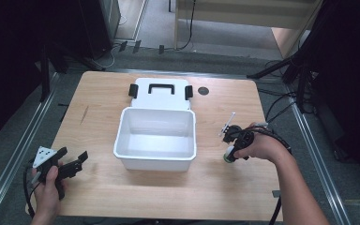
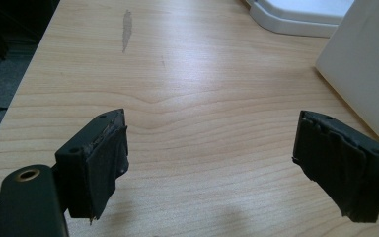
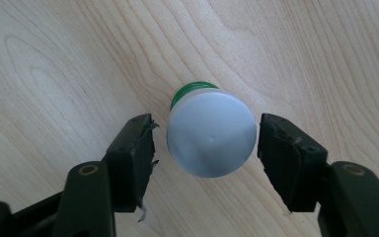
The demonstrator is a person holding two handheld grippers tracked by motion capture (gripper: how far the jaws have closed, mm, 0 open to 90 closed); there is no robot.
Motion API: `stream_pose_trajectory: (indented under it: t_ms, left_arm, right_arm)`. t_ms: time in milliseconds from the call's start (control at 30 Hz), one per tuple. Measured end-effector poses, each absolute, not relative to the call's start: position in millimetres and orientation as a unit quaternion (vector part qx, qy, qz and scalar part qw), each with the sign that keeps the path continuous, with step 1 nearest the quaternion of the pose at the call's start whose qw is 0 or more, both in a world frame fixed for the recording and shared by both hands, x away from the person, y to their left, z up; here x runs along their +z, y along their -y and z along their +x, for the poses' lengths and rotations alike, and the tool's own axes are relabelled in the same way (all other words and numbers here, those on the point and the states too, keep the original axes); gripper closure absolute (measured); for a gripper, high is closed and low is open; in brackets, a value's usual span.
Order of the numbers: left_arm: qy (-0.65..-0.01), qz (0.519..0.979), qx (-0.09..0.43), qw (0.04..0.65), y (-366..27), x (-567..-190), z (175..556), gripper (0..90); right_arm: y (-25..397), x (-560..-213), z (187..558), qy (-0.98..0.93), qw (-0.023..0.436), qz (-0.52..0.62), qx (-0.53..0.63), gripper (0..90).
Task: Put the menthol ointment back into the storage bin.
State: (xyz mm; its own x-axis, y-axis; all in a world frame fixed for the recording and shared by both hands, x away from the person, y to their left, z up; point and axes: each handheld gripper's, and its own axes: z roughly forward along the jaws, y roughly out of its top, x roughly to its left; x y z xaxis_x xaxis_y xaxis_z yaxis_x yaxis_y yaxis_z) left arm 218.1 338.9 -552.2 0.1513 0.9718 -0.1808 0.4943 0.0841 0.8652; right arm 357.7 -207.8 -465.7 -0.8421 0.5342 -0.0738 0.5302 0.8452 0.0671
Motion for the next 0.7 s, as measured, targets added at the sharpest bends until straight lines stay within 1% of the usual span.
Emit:
stream_pose_trajectory:
  t_ms: [400, 433, 467, 500, 633, 700]
  left_arm:
    - [-0.59, 0.621, 0.272, 0.439, -338.9, -552.1, 218.1, 14.3]
    - [-0.59, 0.621, 0.272, 0.439, -338.9, -552.1, 218.0, 14.3]
    - [-0.59, 0.621, 0.272, 0.439, -338.9, -552.1, 218.0, 14.3]
    - [-0.59, 0.621, 0.272, 0.439, -338.9, -552.1, 218.0, 14.3]
    - [-0.589, 0.621, 0.272, 0.439, -339.2, -552.1, 217.8, 14.3]
    - [-0.59, 0.621, 0.271, 0.439, -339.2, -552.0, 217.8, 14.3]
  right_arm:
    - [206.7, -475.2, 361.9, -0.958, 0.046, 0.283, 0.017, 44.8]
    - [206.0, -476.7, 362.3, -0.958, 0.046, 0.282, 0.018, 48.1]
    - [206.0, -476.7, 362.3, -0.958, 0.046, 0.282, 0.018, 48.1]
    - [205.5, -477.0, 362.3, -0.958, 0.044, 0.283, 0.017, 51.0]
    - [205.3, -475.0, 362.9, -0.943, 0.023, 0.332, 0.018, 51.5]
    - [206.0, -473.9, 362.8, -0.942, 0.023, 0.334, 0.02, 51.6]
